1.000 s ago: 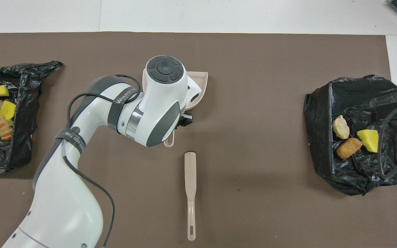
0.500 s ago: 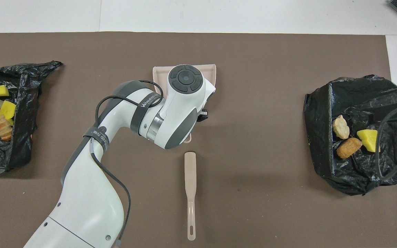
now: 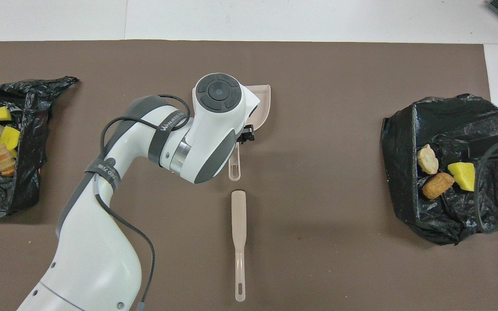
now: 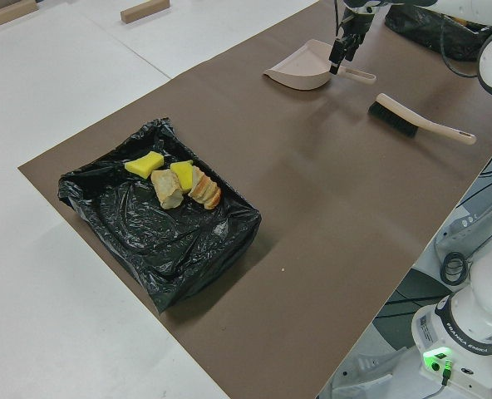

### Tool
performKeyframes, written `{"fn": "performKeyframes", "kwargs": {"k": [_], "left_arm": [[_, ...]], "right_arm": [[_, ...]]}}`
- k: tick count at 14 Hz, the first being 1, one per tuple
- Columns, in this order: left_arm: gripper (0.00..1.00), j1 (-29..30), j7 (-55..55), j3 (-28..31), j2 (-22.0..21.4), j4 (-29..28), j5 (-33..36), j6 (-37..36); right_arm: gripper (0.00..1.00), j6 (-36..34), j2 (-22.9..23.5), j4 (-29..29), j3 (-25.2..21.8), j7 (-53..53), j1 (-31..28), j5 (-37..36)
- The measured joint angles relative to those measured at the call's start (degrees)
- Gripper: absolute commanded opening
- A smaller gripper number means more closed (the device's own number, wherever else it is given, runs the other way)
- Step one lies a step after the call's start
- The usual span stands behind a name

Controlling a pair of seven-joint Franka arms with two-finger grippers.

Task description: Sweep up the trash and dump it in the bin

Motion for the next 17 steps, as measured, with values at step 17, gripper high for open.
{"fn": "performKeyframes", "kwargs": {"k": [17], "left_arm": [[1.0, 28.9, 42.1, 3.0, -21.1, -0.2, -2.9, -19.5]], "right_arm": [[1.0, 0.6, -2.4, -4.0, -0.5, -1.3, -0.1, -2.5]]}}
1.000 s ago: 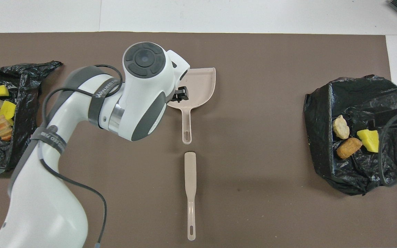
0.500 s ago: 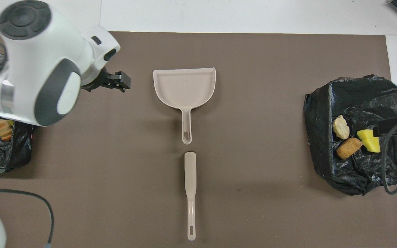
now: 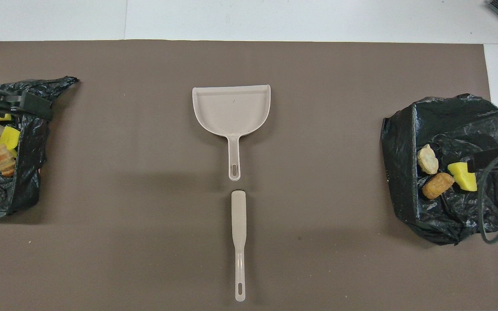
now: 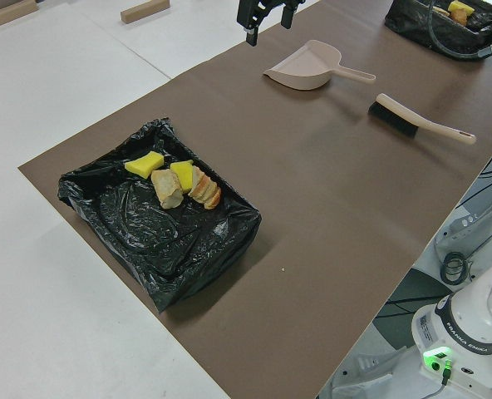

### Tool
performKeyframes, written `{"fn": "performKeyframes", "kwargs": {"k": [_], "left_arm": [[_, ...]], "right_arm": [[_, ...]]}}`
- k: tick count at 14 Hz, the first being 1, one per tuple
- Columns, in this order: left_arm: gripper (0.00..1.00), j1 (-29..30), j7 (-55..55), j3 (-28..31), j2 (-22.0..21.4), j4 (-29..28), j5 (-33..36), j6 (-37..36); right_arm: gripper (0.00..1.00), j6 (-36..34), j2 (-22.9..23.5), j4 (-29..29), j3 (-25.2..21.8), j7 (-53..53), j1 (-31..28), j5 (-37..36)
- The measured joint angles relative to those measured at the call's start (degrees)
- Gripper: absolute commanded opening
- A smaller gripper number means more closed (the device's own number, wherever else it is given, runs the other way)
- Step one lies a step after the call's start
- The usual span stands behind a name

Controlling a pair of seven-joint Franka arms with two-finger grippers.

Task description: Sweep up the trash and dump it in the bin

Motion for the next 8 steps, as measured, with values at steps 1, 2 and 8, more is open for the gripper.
{"fn": "performKeyframes", "kwargs": {"k": [1, 2, 8], "left_arm": [[1.0, 1.8, 1.9, 0.0, -0.7, 0.0, -0.2, -0.6], [1.0, 3.2, 3.1, 0.1, -1.2, 0.0, -0.5, -1.2], [1.0, 3.7, 0.5, -1.7, -2.7, -0.2, -0.8, -3.2]], "right_arm": [[1.0, 0.0, 0.0, -0.1, 0.0, 0.0, 0.0, 0.0], [1.0, 0.0, 0.0, -0.1, 0.0, 0.0, 0.1, 0.0], [1.0, 0.0, -0.1, -0.1, 0.0, 0.0, 0.1, 0.0]]}}
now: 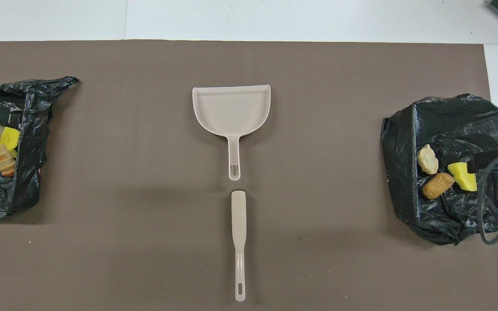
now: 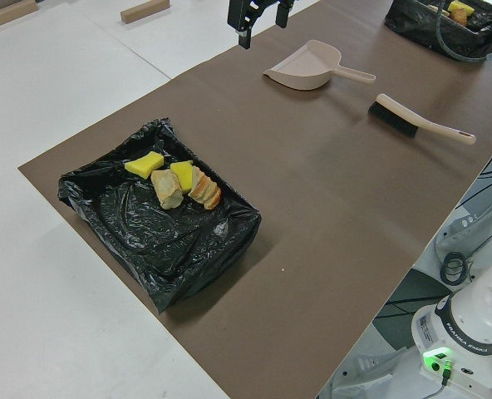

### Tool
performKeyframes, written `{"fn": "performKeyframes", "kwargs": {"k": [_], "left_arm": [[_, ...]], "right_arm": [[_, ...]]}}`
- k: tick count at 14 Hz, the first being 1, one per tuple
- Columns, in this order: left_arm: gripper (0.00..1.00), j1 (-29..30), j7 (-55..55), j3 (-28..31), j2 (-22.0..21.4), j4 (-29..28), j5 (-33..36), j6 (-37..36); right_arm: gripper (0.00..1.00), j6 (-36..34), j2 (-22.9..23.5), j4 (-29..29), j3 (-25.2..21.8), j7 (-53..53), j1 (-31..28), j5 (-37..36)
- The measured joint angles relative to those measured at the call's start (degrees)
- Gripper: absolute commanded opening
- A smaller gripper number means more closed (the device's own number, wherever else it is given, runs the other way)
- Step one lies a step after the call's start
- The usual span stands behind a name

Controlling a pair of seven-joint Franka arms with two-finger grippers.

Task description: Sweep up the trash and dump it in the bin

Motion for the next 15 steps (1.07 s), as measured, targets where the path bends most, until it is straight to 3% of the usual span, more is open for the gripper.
{"fn": "performKeyframes", "kwargs": {"k": [6, 15], "left_arm": [[1.0, -0.3, 2.1, 0.3, -4.3, -4.7, 0.5, -1.4], [1.0, -0.3, 2.2, 0.5, -4.8, -5.4, 0.5, -3.3]], "right_arm": [[1.0, 0.0, 0.0, 0.0, 0.0, 0.0, 0.0, 0.0], [1.0, 0.1, 0.0, -0.1, 0.3, 0.0, 0.1, 0.0]]}}
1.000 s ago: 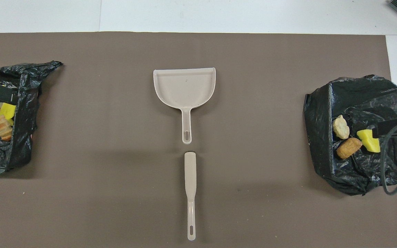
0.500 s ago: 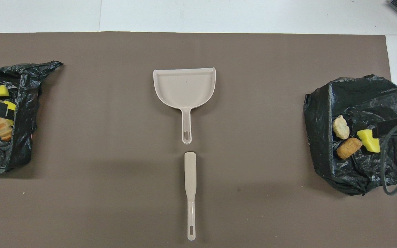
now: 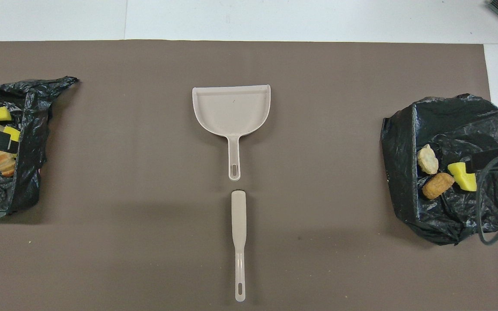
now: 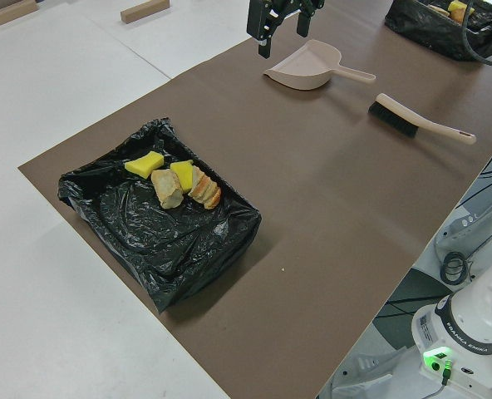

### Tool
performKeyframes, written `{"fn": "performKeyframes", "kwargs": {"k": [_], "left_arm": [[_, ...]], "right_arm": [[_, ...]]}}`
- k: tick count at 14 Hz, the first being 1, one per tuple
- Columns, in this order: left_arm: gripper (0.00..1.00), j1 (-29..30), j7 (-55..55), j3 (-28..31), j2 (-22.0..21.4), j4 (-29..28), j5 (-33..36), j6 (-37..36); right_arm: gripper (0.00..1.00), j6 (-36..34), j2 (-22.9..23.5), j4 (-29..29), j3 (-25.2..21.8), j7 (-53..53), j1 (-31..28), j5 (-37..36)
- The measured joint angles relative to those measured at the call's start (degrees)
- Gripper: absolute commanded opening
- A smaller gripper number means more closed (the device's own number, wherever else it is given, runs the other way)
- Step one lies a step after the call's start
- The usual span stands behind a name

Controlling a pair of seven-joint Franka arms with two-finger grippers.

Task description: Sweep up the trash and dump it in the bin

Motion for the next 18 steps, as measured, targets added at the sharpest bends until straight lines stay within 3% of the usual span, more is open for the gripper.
{"fn": "performKeyframes", "kwargs": {"k": [18], "left_arm": [[1.0, -0.2, 0.0, -2.3, -2.5, -3.4, 2.6, -1.9]], "right_arm": [[1.0, 0.0, 0.0, 0.0, 0.3, 0.0, 0.1, 0.0]]}}
